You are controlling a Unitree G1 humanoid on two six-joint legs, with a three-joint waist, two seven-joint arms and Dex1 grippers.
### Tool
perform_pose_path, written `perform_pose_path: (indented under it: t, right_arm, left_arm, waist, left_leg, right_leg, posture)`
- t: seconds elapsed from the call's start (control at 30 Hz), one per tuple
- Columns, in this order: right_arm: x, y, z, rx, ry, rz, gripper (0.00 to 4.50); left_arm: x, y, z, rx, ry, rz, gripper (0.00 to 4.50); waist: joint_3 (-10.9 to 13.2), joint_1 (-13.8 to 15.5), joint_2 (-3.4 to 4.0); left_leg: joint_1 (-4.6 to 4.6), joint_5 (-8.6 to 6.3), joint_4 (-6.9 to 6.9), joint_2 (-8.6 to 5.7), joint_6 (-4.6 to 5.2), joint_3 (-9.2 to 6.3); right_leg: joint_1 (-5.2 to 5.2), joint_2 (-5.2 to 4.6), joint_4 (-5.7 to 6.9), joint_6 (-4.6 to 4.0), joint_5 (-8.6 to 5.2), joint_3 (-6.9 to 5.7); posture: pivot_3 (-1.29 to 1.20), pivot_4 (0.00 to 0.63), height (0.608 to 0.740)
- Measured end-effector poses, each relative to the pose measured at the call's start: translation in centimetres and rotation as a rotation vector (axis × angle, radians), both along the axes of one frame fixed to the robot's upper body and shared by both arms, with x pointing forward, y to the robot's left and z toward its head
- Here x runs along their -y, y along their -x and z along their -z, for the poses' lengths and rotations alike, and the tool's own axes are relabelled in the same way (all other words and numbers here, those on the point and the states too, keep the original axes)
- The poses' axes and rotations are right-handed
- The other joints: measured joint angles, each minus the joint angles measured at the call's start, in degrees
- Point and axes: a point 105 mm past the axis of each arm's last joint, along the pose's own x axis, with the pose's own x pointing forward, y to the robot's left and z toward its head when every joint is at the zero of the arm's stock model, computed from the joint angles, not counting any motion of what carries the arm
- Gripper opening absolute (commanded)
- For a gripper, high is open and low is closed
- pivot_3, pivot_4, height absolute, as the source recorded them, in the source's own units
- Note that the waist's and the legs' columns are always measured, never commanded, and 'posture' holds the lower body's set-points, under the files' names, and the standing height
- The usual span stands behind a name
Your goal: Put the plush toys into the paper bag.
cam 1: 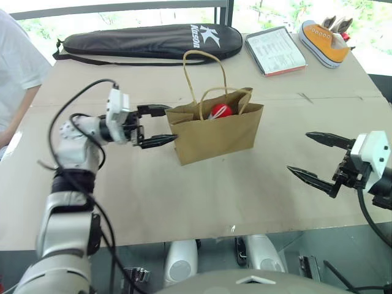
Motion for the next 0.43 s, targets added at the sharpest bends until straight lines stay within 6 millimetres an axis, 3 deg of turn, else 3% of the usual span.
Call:
perform_pose_path:
  t: [0.13,0.17,0.27,0.33,0.43]
  right_arm:
    - [1.5,-0.1,0.7,-0.027,-0.005,0.051,4.50]
    - [2.2,0.0,0.9,-0.035,0.006,0.067,4.50]
    - [3.3,-0.1,1.5,-0.058,0.026,0.091,4.50]
    - [4.1,0.0,2.0,-0.084,0.039,0.110,4.50]
    - [4.6,-0.1,2.2,-0.092,0.060,0.110,4.50]
  left_arm:
    - [-2.1,2.7,1.6,-0.105,-0.008,-0.182,4.37]
    - [-2.9,4.5,2.1,-0.129,-0.014,-0.271,4.37]
    - [-3.8,6.7,2.9,-0.166,-0.049,-0.370,4.37]
    - [-3.7,8.7,4.0,-0.209,-0.089,-0.400,4.37]
    - [-2.9,10.1,4.7,-0.265,-0.059,-0.385,4.37]
  waist:
    - [0.01,0.28,0.00]
    - [0.01,0.35,-0.01]
    - [0.00,0.53,-0.03]
    - [-0.01,0.57,-0.01]
    - [0.00,0.88,-0.01]
  left_leg:
    - [0.07,0.00,-0.06,0.02,-0.01,-0.02]
    - [0.04,0.00,-0.03,0.05,-0.02,0.00]
    - [0.07,-0.01,-0.01,0.01,-0.03,0.05]
    - [0.13,-0.01,-0.02,-0.06,-0.03,0.15]
    - [0.11,-0.13,-0.02,-0.10,-0.22,0.27]
  right_leg:
    - [0.01,-0.02,0.00,-0.17,-0.11,-0.04]
    - [0.00,-0.05,-0.02,-0.17,-0.12,-0.05]
    - [0.08,-0.21,-0.13,-0.20,-0.12,-0.06]
    - [0.11,-0.38,-0.14,-0.20,-0.12,-0.05]
    - [0.02,-0.62,-0.13,-0.16,-0.15,-0.18]
  posture:
    - [0.00,0.150,0.740]
    - [0.00,0.150,0.740]
    - [0.00,0.150,0.740]
    - [0.00,0.150,0.740]
    - [0.00,0.150,0.740]
